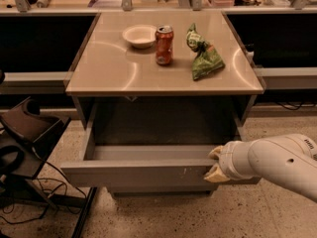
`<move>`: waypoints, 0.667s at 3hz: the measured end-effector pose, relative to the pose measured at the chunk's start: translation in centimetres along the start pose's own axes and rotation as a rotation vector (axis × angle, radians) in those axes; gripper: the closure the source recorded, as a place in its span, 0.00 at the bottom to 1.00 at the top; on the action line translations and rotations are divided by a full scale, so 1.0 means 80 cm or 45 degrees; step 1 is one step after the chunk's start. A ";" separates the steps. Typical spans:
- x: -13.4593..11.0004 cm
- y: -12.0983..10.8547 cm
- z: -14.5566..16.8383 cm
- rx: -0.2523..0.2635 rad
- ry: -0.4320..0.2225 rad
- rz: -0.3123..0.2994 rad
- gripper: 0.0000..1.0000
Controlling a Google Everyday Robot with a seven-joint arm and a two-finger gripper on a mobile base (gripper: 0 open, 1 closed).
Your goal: Open top drawer
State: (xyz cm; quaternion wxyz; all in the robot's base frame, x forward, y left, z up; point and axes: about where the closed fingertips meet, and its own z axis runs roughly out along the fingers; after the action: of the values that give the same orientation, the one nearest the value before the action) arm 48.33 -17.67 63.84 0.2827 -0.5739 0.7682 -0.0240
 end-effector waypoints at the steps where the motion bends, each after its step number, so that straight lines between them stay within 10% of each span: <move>1: -0.002 -0.002 -0.004 0.000 0.000 0.000 1.00; 2: 0.002 0.010 -0.006 0.004 -0.008 -0.002 1.00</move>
Offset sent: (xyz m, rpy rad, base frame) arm -0.2654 -0.0224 -0.0997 0.0944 -0.1145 0.0450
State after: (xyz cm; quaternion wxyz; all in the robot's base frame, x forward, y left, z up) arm 47.35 -17.68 63.89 0.2859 -0.5741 0.7669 -0.0235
